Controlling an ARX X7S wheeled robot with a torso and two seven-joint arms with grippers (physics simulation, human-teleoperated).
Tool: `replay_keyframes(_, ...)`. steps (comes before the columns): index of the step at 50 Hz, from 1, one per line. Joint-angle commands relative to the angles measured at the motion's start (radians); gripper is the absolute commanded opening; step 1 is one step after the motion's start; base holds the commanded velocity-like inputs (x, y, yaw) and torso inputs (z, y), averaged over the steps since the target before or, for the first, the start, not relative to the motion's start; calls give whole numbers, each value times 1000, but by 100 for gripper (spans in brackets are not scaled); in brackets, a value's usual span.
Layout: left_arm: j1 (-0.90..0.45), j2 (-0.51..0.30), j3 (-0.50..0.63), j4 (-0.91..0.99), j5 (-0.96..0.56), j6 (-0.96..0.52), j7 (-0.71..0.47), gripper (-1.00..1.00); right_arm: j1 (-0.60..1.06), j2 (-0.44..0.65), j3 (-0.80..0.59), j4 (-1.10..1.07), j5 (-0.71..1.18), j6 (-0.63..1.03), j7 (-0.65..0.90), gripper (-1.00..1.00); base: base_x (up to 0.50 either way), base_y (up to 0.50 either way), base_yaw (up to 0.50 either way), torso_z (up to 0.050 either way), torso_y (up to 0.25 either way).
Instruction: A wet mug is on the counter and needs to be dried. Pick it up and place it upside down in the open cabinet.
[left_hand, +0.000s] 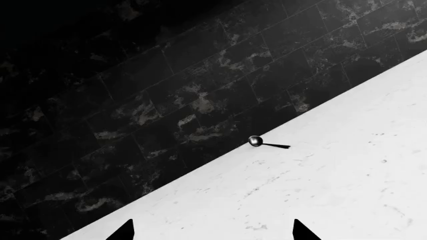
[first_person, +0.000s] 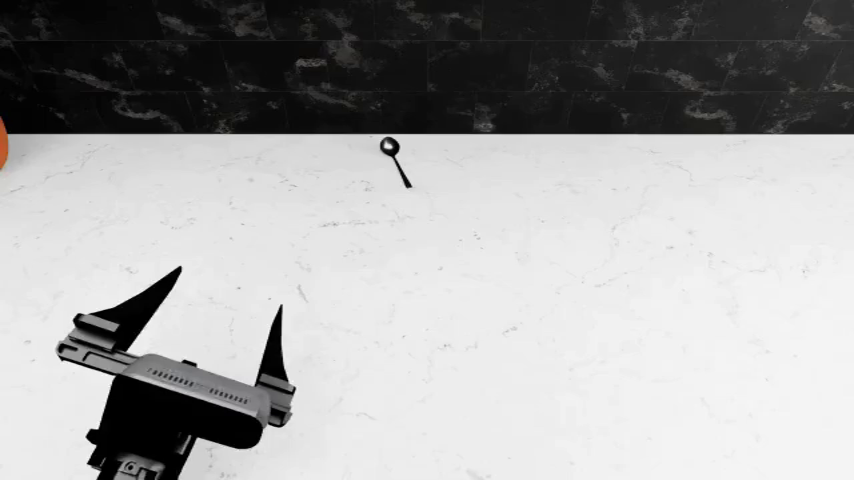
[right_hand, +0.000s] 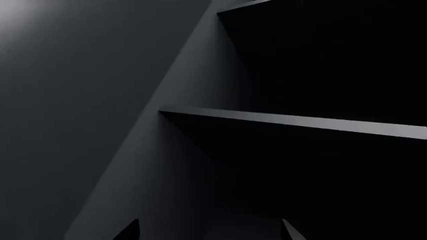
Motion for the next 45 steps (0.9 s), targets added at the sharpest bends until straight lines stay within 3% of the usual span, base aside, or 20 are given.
replay_keyframes(1, -5, 6, -4, -4, -10, -13, -3, 100, -21, 77, 16, -167, -5, 12, 72, 100, 0, 0, 0, 0, 0)
replay_keyframes(45, 9, 4, -10, -17, -10, 1, -1, 100, -66, 201, 73, -555, 20, 81, 213, 100, 0, 0, 0, 0, 0)
